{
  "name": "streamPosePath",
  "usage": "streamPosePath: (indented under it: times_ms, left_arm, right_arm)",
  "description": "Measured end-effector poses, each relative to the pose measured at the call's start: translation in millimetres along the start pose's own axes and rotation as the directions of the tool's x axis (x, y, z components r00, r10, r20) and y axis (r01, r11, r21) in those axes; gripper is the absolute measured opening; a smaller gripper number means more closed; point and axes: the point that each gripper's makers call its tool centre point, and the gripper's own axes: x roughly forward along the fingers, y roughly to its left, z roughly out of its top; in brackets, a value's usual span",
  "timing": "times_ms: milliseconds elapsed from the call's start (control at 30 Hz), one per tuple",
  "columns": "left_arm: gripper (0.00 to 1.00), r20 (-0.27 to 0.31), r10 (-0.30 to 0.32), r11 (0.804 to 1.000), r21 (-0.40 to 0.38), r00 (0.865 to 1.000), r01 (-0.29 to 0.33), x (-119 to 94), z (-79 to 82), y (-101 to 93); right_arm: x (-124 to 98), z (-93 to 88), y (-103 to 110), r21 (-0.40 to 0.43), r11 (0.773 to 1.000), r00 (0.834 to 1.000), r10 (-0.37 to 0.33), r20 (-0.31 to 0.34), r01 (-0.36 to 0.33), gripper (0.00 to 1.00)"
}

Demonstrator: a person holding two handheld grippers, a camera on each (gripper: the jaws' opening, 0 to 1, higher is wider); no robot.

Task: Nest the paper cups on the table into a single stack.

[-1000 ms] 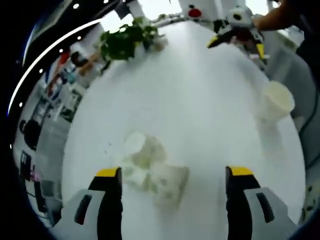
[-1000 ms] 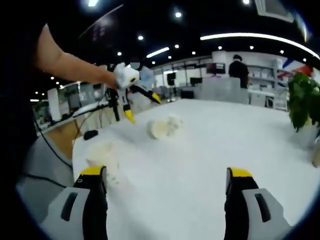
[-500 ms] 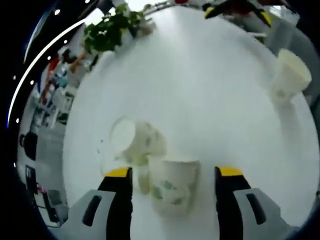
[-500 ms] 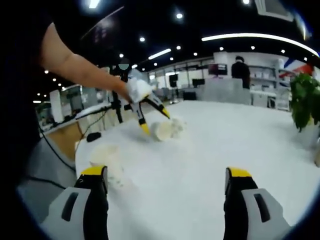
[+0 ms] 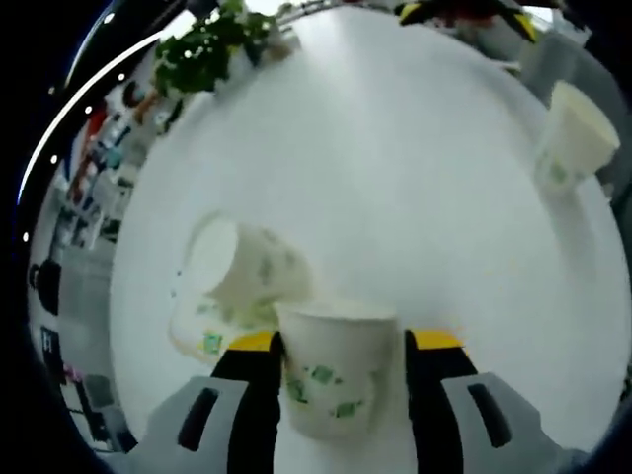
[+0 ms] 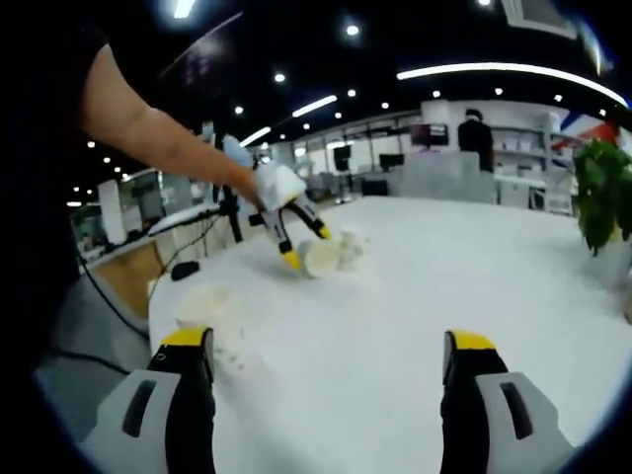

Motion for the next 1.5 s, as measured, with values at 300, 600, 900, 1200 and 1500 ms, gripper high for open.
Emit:
streamPosePath:
  times_ms: [300,600,900,1200,1500]
  left_arm:
    - [0.45,-0.007,-0.05,0.999,-0.002,0.999,0.05,11,1.2,-15.9]
    - [0.42,0.019,-0.057,0.996,-0.067,0.998,0.058,10,7.5,-17.6]
    - [0.41,0.069,-0.047,0.989,-0.136,0.996,0.056,-1,17.0,-15.7]
    - [0.41,0.199,0.035,0.952,-0.305,0.979,0.028,-18,31.4,0.1]
    - [0.4,0.333,0.145,0.883,-0.469,0.932,0.03,-41,43.6,15.6]
  right_arm:
    - [4,-0.1,4,0.004,1.0,1.0,0.011,0.0,-0.011,0.94]
    - [3,-0.8,5,0.003,1.0,1.0,0.012,-0.004,-0.012,0.93]
    - [5,-0.8,7,0.006,1.0,1.0,0.013,-0.001,-0.013,0.93]
    - [7,2.1,7,0.0,1.0,1.0,0.016,-0.002,-0.016,0.93]
    - [5,6.8,6,-0.009,1.0,1.0,0.01,-0.002,-0.01,0.93]
